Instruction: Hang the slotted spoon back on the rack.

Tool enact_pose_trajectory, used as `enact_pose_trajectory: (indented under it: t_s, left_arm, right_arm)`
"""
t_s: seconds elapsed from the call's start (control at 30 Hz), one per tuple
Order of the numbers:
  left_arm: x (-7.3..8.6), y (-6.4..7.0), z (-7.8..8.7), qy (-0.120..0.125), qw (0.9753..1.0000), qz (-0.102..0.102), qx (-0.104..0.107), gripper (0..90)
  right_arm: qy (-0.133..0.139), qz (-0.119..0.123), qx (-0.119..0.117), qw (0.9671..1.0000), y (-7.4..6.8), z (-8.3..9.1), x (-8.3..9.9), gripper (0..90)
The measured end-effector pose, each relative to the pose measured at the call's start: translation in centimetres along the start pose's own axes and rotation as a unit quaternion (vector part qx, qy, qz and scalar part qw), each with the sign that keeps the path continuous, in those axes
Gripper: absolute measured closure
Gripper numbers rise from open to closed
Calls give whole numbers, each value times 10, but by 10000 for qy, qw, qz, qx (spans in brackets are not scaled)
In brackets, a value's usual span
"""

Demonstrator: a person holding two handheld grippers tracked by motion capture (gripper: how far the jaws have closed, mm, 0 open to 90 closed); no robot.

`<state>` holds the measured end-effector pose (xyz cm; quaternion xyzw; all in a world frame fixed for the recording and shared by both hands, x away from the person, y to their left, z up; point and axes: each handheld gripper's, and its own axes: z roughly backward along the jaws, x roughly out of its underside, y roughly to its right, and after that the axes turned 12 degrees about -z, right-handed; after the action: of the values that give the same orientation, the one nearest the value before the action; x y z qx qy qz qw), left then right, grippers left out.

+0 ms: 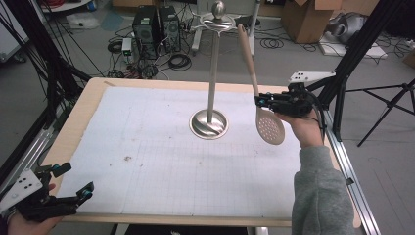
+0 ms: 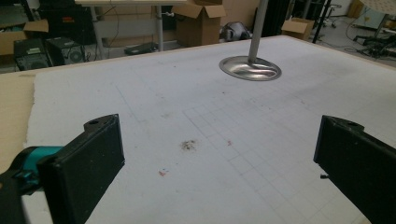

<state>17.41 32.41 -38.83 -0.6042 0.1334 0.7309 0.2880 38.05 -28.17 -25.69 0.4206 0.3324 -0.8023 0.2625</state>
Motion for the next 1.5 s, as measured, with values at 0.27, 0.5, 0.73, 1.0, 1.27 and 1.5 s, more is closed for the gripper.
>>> enact_pose_trajectory:
  t_s: [0.27,0.5,0.73,1.0,1.27,1.5]
  left_arm:
    - [1,0,2,-7,10000,-5,-36,20]
    - [1,0,4,-19,10000,10,-61,20]
    - [2,0,5,-40,10000,10,-88,20]
    - [3,1,8,-36,9999,20,-131,20]
    - [3,2,10,-33,9999,22,-134,20]
    - [3,1,13,-12,9999,33,-161,20]
  right_arm:
    - [-46,13,-7,10000,0,-8,-1,785]
    - [-76,-12,-28,10000,0,-15,-1,785]
    - [-118,-25,-68,9999,0,-21,-2,784]
    - [-130,4,-79,9999,0,-27,-3,784]
    - [-142,19,59,9999,-2,-35,-4,783]
    - [-171,7,98,9998,-4,-45,-5,782]
